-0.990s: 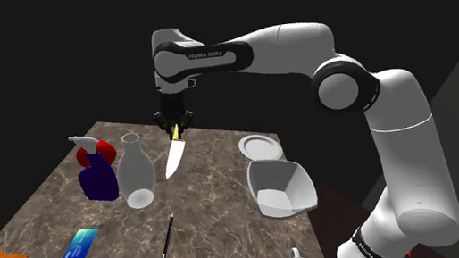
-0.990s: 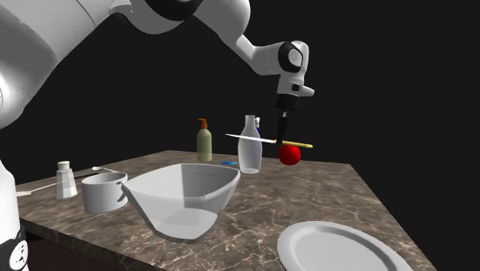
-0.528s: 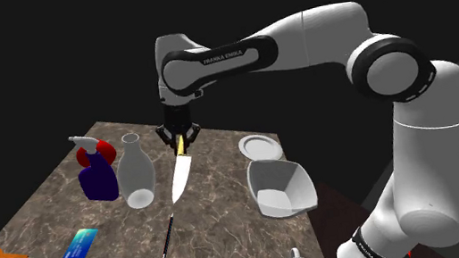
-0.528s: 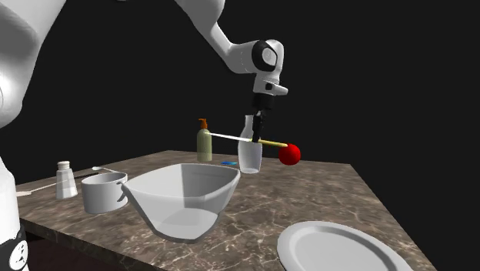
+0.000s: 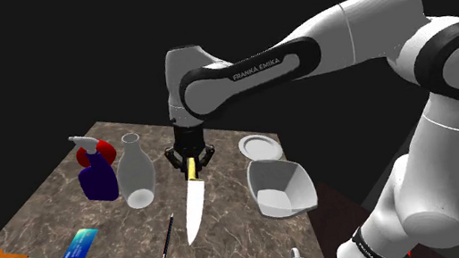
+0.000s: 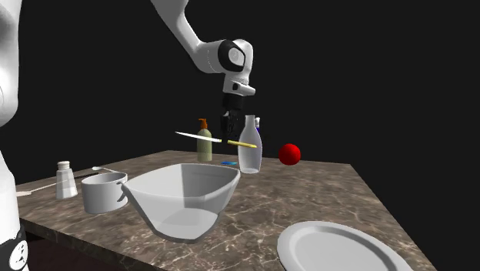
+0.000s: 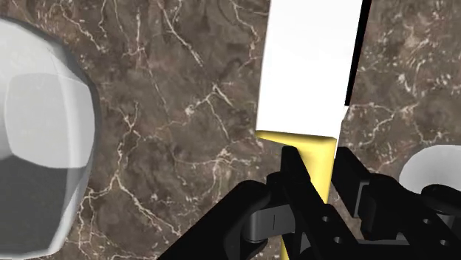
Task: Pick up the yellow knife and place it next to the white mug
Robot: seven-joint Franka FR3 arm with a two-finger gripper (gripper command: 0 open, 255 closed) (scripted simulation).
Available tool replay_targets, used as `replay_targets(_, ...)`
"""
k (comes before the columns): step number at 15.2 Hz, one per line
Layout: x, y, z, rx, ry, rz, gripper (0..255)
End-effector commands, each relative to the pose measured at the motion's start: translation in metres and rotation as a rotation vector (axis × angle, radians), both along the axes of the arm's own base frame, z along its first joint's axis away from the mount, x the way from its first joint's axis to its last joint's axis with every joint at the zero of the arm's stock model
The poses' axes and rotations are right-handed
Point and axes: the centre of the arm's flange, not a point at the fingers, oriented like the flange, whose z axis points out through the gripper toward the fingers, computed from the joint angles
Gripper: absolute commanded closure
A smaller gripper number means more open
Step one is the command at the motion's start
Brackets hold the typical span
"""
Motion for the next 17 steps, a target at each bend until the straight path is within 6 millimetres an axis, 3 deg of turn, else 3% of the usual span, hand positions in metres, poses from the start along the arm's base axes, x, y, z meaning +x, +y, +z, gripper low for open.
replay_targets(1, -0.022, 0.006, 0.0, -0.001, 0.0, -0.001, 255)
replay_targets(16, -0.207, 0.076, 0.0, -0.001, 0.0, -0.001, 255)
replay_targets(17, -0.207, 0.076, -0.005, -0.001, 0.0, -0.001, 255)
